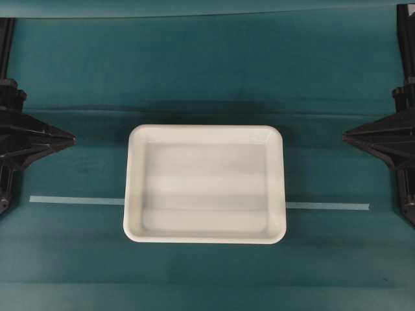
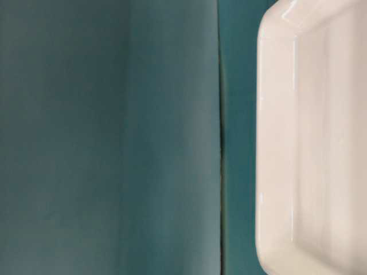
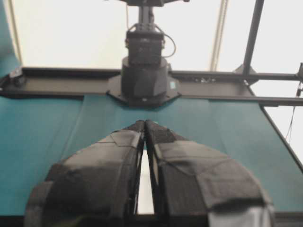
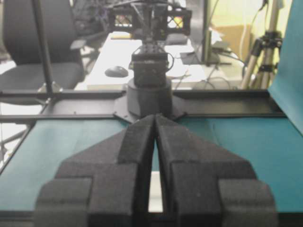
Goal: Lift the white case with both hands.
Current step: 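Open both grippers and move them toward the tray's short sides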
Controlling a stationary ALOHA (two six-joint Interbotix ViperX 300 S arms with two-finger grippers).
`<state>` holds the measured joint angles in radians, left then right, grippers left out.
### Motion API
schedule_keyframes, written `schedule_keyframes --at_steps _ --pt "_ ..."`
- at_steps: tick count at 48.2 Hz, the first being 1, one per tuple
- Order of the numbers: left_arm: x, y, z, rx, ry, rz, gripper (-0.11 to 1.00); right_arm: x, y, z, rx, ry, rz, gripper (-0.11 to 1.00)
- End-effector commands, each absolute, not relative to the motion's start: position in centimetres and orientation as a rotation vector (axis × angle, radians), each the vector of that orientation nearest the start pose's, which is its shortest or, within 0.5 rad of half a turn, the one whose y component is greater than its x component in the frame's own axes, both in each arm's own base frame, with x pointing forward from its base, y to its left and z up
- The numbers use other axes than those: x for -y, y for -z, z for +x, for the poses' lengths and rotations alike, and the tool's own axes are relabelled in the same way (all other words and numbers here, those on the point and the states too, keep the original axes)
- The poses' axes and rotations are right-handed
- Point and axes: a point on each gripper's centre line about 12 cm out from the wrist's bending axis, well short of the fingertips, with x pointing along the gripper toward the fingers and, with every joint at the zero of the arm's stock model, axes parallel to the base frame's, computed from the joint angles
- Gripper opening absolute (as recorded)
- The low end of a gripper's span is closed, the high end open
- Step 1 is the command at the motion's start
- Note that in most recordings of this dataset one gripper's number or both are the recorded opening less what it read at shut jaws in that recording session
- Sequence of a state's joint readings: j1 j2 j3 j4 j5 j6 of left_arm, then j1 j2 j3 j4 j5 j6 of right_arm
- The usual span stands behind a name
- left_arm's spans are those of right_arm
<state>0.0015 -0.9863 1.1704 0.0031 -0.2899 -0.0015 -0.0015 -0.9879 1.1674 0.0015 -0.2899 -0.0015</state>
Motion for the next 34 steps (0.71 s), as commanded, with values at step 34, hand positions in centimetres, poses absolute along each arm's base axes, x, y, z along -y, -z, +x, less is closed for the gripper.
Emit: schedule_keyframes --at_steps 34 --pt "1.2 -29.2 22.5 -0.124 -0.002 -0.973 -0.03 0.0 -26.9 20.9 -0.240 0.119 1.006 0.00"
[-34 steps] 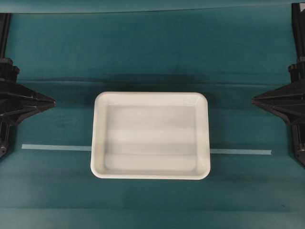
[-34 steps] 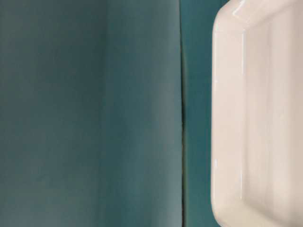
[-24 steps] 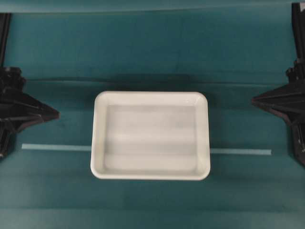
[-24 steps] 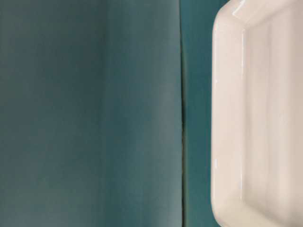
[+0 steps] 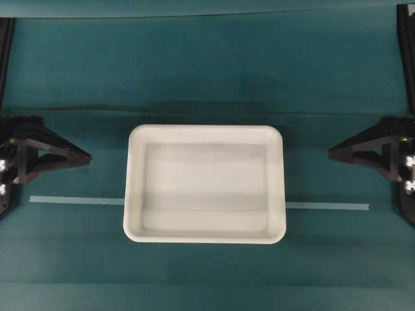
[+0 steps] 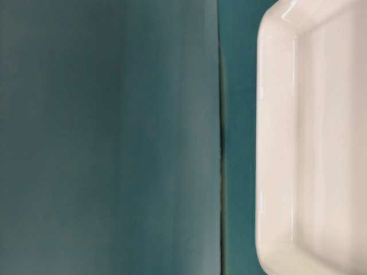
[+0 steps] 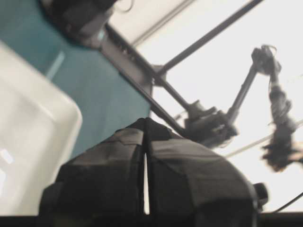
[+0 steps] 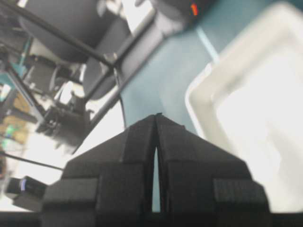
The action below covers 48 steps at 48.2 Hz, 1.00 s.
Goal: Lift the white case with both hands.
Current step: 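Open both grippers and move them toward the tray's short sides, then advance both open grippers onto the left and right tray rims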
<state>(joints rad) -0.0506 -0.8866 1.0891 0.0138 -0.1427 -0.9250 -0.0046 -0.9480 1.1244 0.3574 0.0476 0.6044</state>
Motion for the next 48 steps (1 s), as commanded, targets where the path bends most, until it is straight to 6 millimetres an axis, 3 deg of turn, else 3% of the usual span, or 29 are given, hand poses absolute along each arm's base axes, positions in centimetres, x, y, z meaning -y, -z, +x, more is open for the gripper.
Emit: schedule_keyframes --at_steps 1,17,23,28,39,43,48 --pt "1.2 -29.0 22.5 -0.138 -0.011 -0.986 -0.03 0.1 -26.8 20.9 -0.243 0.129 1.023 0.00" --pt "1.2 -26.8 22.9 -0.228 -0.086 -1.173 -0.03 1.1 -24.8 22.0 -0.258 0.232 1.184 0.00" --pt "1.2 -26.3 22.8 -0.237 -0.095 -1.192 0.03 1.1 -23.9 22.0 -0.264 0.262 1.269 0.08" --pt "1.2 -25.9 22.8 -0.254 -0.108 -1.191 0.18 1.1 -23.2 21.9 -0.276 0.283 1.313 0.33" --pt "1.1 -24.2 23.0 -0.345 -0.178 -1.195 0.82 0.9 -22.2 22.1 -0.316 0.300 1.312 0.88" --pt "1.1 -23.5 23.2 -0.370 -0.199 -1.195 0.97 0.9 -21.0 22.1 -0.351 0.332 1.318 0.94" --pt "0.9 -22.2 23.3 -0.404 -0.233 -1.190 0.95 1.0 -18.8 22.2 -0.419 0.396 1.332 0.93"
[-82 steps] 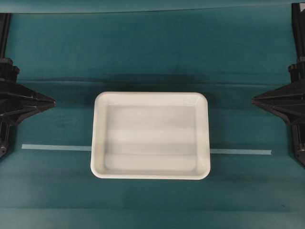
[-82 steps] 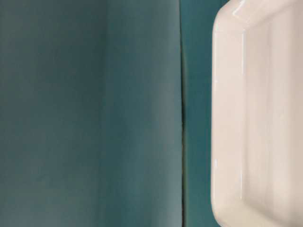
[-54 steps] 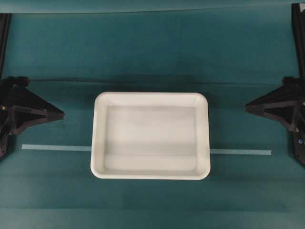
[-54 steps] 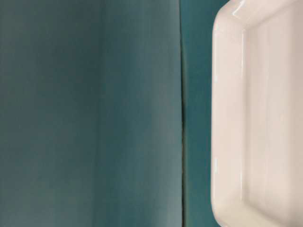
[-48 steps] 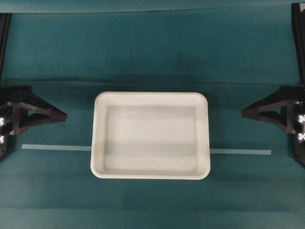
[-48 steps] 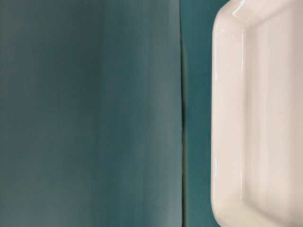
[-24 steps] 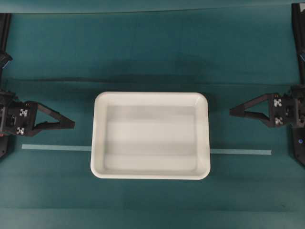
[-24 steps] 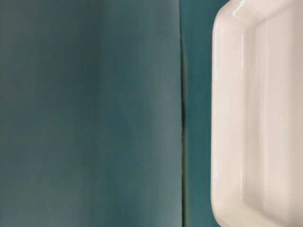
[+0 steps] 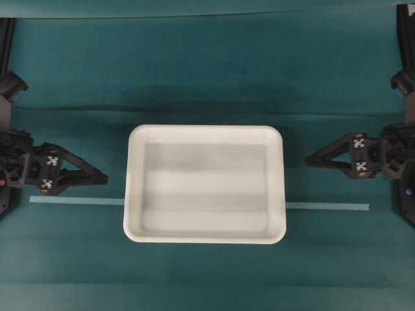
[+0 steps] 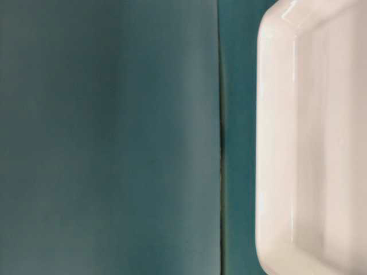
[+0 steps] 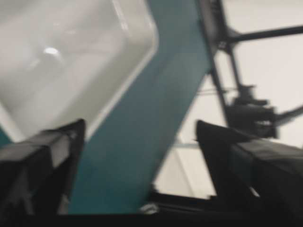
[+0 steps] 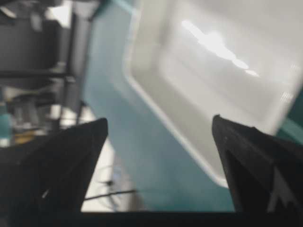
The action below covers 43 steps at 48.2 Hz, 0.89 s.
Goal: Lift the white case with both hands.
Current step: 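Advance both open grippers onto the left and right tray rims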
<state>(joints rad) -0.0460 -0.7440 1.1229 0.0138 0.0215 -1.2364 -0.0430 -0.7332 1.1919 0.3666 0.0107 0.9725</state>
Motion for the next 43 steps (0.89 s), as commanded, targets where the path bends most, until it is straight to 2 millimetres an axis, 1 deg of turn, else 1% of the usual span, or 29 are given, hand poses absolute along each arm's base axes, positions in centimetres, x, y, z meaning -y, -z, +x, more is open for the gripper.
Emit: schedule_keyframes --at_steps 1,8,15,18,22,31,38,43 --pt "0.9 -21.9 23.3 -0.414 -0.242 -1.188 0.94 1.0 -18.4 22.2 -0.433 0.412 1.347 0.93" --pt "0.4 -19.3 23.3 -0.442 -0.283 -1.180 0.93 0.9 -16.2 22.5 -0.476 0.470 1.363 0.93" --pt "-0.5 -16.8 23.3 -0.422 -0.314 -1.187 0.94 0.9 -14.9 23.0 -0.437 0.476 1.361 0.93" --pt "-0.8 -16.0 23.4 -0.421 -0.326 -1.180 0.94 0.9 -14.3 23.0 -0.431 0.489 1.371 0.93" --pt "-1.2 -15.1 23.5 -0.427 -0.342 -1.163 0.94 0.8 -13.5 22.8 -0.437 0.506 1.387 0.93" --pt "-1.6 -13.8 24.4 -0.434 -0.351 -1.126 0.94 0.6 -11.9 22.7 -0.442 0.534 1.392 0.93" --pt "-1.7 -12.5 25.2 -0.445 -0.358 -1.127 0.94 0.8 -11.0 23.1 -0.432 0.558 1.390 0.93" --pt "-1.7 -12.0 25.8 -0.437 -0.348 -1.123 0.94 1.0 -10.5 23.8 -0.419 0.565 1.384 0.93"
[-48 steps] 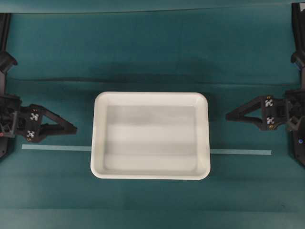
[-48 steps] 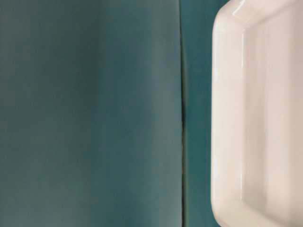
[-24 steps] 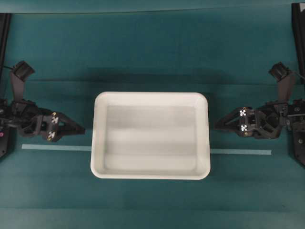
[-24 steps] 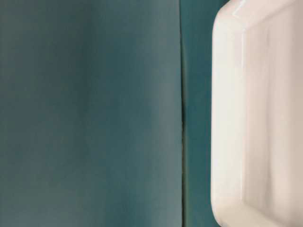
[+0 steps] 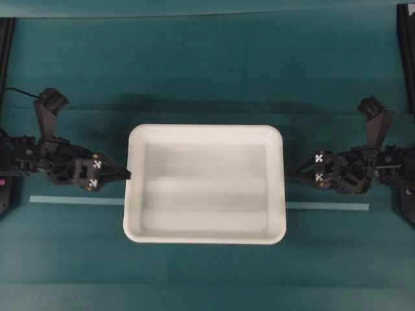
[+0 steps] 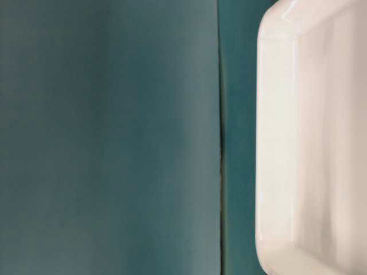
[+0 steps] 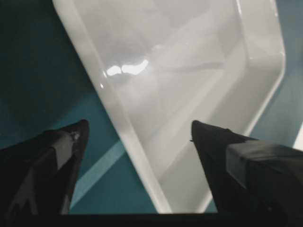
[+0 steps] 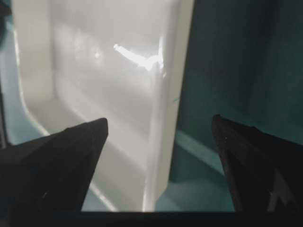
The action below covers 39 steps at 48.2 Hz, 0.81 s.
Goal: Lift the white case with both hands.
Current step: 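Advance both open grippers onto the left and right tray rims, then close both grippers on the tray's left and right rims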
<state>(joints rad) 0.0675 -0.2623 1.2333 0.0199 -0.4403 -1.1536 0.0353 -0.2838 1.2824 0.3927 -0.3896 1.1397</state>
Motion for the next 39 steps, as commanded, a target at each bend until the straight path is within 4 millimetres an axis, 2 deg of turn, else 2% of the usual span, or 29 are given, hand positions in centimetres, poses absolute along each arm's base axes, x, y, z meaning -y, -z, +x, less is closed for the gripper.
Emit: schedule_keyframes --at_steps 1,17,39 --pt "-1.7 -11.9 25.9 -0.435 -0.349 -1.124 0.94 1.0 -10.5 24.0 -0.419 0.567 1.383 0.93" --pt "-1.7 -10.3 27.4 -0.465 -0.362 -1.117 0.94 1.0 -9.8 25.4 -0.410 0.578 1.380 0.93" --pt "-1.3 -9.9 26.9 -0.492 -0.360 -1.113 0.93 1.2 -8.9 26.4 -0.397 0.602 1.403 0.93"
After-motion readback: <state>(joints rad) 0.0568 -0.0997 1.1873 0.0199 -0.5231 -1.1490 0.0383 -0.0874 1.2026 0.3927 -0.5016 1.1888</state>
